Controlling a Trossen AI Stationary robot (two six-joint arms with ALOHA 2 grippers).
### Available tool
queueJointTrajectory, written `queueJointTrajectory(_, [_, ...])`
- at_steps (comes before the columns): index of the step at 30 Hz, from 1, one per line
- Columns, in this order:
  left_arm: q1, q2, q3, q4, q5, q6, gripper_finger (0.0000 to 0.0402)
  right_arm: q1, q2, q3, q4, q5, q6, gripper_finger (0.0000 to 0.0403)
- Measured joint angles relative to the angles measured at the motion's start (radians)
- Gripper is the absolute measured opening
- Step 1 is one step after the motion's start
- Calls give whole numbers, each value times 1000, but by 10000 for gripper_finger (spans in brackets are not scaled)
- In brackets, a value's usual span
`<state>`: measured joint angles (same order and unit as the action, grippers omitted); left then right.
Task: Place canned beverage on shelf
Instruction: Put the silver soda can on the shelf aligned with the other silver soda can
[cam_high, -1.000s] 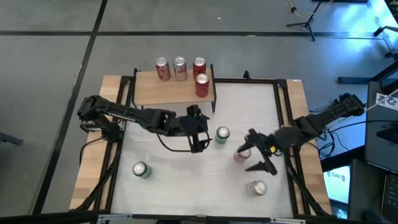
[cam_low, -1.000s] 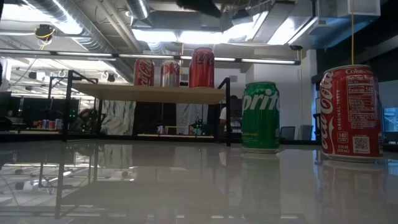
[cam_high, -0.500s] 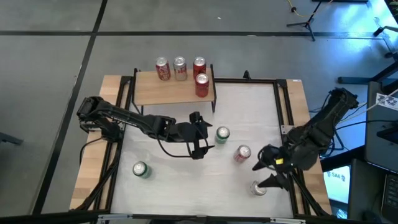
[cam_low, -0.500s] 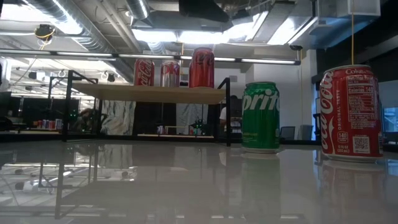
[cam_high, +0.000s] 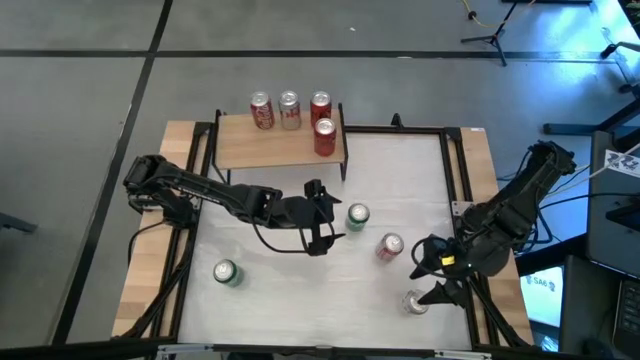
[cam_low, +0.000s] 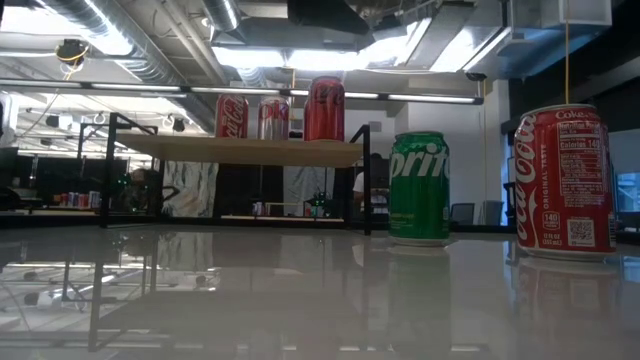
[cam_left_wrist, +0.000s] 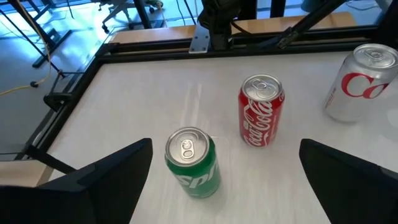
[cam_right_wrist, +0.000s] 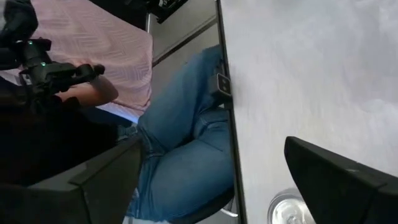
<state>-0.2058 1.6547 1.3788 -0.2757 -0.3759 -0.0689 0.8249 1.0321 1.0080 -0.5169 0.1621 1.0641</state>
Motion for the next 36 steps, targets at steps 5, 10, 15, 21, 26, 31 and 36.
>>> queueJointTrajectory(5, [0, 0, 0, 0, 0, 0, 395, -2, -7, 0, -54, -25, 68, 383])
queueJointTrajectory(10, [0, 0, 0, 0, 0, 0, 395, 0, -1, 0, -117, -110, 217, 383])
queueJointTrajectory(15, [0, 0, 0, 0, 0, 0, 395, 0, 40, 0, -210, -209, 293, 383])
queueJointTrajectory(21, [0, 0, 0, 0, 0, 1, 395, 0, 137, 15, -334, -261, 330, 383])
queueJointTrajectory(26, [0, 0, 0, 0, 0, 0, 395, 0, 244, 97, -459, -257, 270, 383])
queueJointTrajectory(31, [-3, 0, 0, 0, 0, -2, 395, 0, 332, 173, -524, -235, 211, 383])
queueJointTrajectory(36, [-4, 0, 0, 0, 0, -8, 395, 0, 385, 203, -531, -226, 186, 383])
